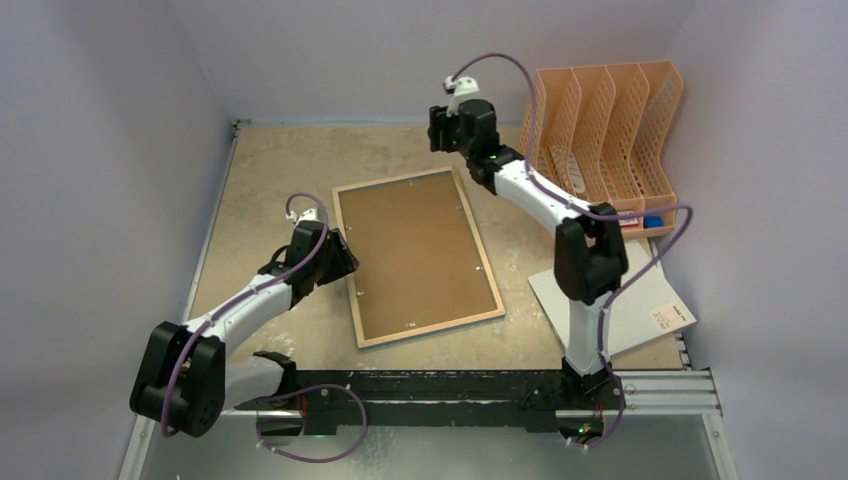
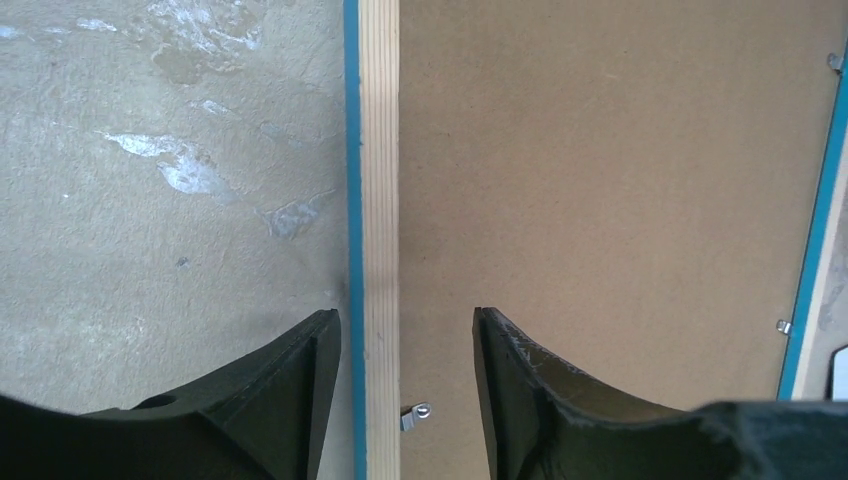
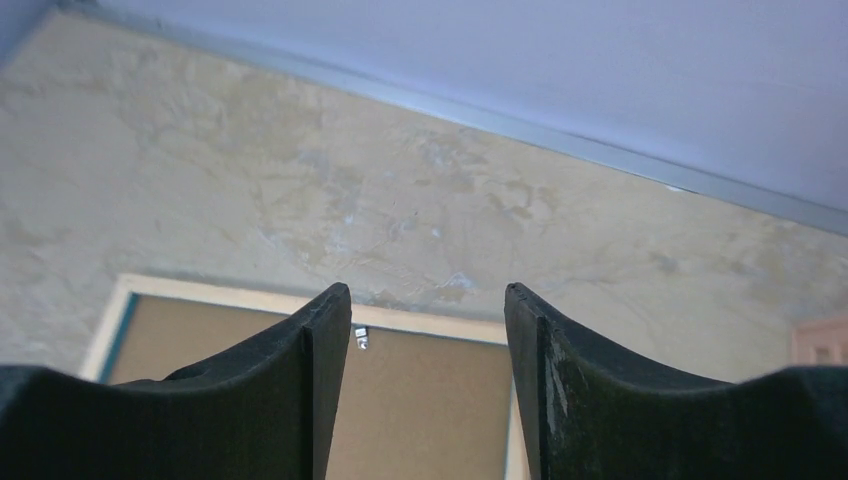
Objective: Put the photo into the frame
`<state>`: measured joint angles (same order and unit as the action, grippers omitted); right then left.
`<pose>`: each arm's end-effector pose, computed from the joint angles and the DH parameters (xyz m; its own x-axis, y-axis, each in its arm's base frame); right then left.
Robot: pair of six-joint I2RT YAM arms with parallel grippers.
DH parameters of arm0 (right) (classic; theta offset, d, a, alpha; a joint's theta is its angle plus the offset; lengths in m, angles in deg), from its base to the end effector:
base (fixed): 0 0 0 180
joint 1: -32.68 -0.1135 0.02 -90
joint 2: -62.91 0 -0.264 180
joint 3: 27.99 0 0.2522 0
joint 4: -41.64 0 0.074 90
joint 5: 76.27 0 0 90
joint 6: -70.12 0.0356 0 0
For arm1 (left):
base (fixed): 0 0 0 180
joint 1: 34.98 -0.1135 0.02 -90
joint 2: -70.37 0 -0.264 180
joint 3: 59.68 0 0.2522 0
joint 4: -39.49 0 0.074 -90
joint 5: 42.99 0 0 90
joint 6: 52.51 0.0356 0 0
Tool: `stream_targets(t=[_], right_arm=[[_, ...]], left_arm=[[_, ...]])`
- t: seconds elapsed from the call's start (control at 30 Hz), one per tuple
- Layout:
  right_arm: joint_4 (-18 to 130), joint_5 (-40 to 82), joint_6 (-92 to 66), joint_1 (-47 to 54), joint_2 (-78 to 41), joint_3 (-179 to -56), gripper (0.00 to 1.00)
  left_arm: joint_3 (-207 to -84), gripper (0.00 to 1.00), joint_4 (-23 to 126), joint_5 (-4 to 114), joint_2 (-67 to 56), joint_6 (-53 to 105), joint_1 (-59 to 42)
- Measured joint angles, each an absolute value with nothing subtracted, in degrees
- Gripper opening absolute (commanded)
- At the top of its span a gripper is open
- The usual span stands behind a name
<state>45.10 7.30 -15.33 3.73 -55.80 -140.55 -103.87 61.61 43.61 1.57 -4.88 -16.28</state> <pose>0.4442 0.2412 0.2998 -0.1761 -0.0073 -0.9843 -0.3716 0.9265 0.0596 0.2175 -0.0714 0.1748 -0.6993 -0.4735 -0.5355 -0.2568 0.8655 -0.4300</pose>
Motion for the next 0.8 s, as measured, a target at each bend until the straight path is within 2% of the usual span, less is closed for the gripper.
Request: stream_targets(t=[0.23, 0.37, 0.53, 0.8], right_arm=[[47.2, 3.9, -4.1, 6.8, -42.7, -124.3, 0.64], [50.4, 2.7, 1.5, 6.8, -40.0, -113.1, 0.66], [54.3, 3.2, 6.6, 6.8, -37.7, -101.5, 0.68], [51.3, 10.1, 10.2, 6.8, -31.1, -94.0, 0.6]], left_arm=[[-103.7, 0.61, 63.2, 43.2, 4.2, -5.0, -16.3], [-103.5, 0.68, 62.9, 43.2, 3.7, -5.1, -16.3], [-103.5, 0.71, 61.9, 43.0, 1.3, -4.9, -16.3], [-103.5, 0.71, 58.6, 43.5, -3.3, -5.0, -16.3]])
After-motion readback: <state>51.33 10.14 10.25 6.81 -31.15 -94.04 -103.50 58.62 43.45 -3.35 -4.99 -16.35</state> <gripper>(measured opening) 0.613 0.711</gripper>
